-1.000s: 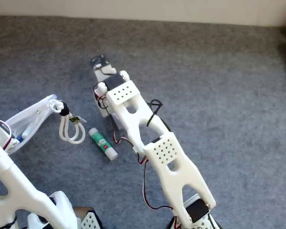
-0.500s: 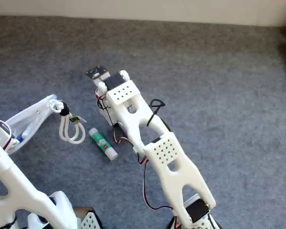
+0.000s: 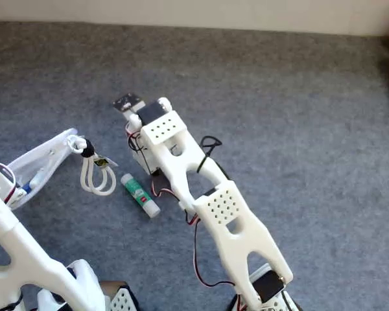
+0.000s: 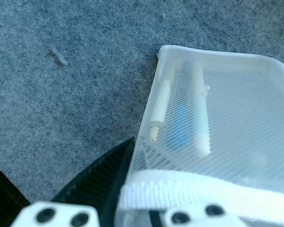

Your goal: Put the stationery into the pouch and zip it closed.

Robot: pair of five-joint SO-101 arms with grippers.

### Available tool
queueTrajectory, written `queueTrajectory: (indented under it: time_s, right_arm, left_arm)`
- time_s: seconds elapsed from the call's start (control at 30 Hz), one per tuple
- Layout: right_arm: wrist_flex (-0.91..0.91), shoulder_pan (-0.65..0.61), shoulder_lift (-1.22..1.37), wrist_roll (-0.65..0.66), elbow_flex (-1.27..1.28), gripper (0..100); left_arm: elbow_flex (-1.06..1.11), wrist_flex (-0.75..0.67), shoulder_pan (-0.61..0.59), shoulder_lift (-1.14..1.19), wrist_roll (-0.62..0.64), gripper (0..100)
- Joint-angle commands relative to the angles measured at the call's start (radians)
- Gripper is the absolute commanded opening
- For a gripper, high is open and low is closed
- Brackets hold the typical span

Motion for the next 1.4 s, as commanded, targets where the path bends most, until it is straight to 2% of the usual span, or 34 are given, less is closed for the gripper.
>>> queueTrajectory:
  time_s: [0.0,0.1,0.5,0.83,0.93,1.2,1.37]
  right_arm:
    - [0.027,0.008,-0.015,0.011,-0.008,5.3]
    - [0.027,0.012,-0.016,0.025,-0.008,0.2]
    - [0.028,0.013,-0.036,0.054,-0.019,0.4]
    - [0.031,0.012,-0.222,0.051,-0.007,0.4]
    - [0.031,0.012,-0.255,0.003,-0.007,0.4]
    - [0.033,0.013,-0.343,-0.003,-0.004,0.4]
    - [0.033,0.008,-0.483,-0.003,0.143,0.4]
  left_arm:
    - [-0.021,-0.009,-0.016,0.013,0.005,1]
    - [-0.021,-0.009,-0.015,0.013,0.005,1]
    - [-0.021,-0.009,-0.015,0.013,0.005,1]
    - [-0.021,-0.009,-0.015,0.013,0.003,1]
    - [-0.021,-0.009,-0.015,0.013,0.003,1]
    - [0.022,-0.029,0.084,0.008,0.003,1]
    - [0.053,-0.066,0.094,0.007,0.003,1]
